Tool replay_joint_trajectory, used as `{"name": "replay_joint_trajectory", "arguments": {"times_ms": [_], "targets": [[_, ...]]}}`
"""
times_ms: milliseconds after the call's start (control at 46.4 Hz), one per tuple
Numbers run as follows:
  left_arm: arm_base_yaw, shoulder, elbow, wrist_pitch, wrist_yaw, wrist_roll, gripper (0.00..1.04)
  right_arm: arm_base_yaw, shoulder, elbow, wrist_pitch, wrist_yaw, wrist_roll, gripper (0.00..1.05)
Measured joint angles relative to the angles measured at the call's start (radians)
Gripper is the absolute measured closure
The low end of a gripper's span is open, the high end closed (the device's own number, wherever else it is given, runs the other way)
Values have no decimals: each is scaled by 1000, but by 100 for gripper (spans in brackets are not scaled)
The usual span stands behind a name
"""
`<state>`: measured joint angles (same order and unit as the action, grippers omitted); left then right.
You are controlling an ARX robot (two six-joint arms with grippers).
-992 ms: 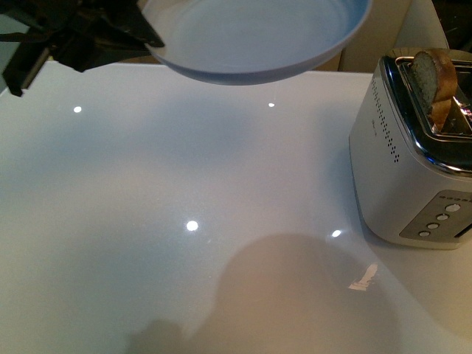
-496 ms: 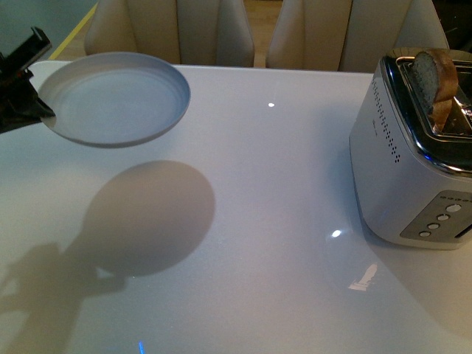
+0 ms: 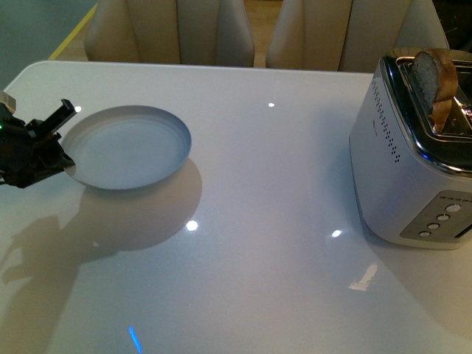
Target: Left arm holds plate, right arm toasts bread
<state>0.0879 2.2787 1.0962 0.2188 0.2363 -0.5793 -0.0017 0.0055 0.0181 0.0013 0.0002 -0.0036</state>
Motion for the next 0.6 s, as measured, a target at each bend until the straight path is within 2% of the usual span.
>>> {"name": "replay_joint_trajectory", "arguments": {"times_ms": [604], "targets": [[-1,114,-26,124,-2,-95,102,0,0,0,0,0,0,9]]}}
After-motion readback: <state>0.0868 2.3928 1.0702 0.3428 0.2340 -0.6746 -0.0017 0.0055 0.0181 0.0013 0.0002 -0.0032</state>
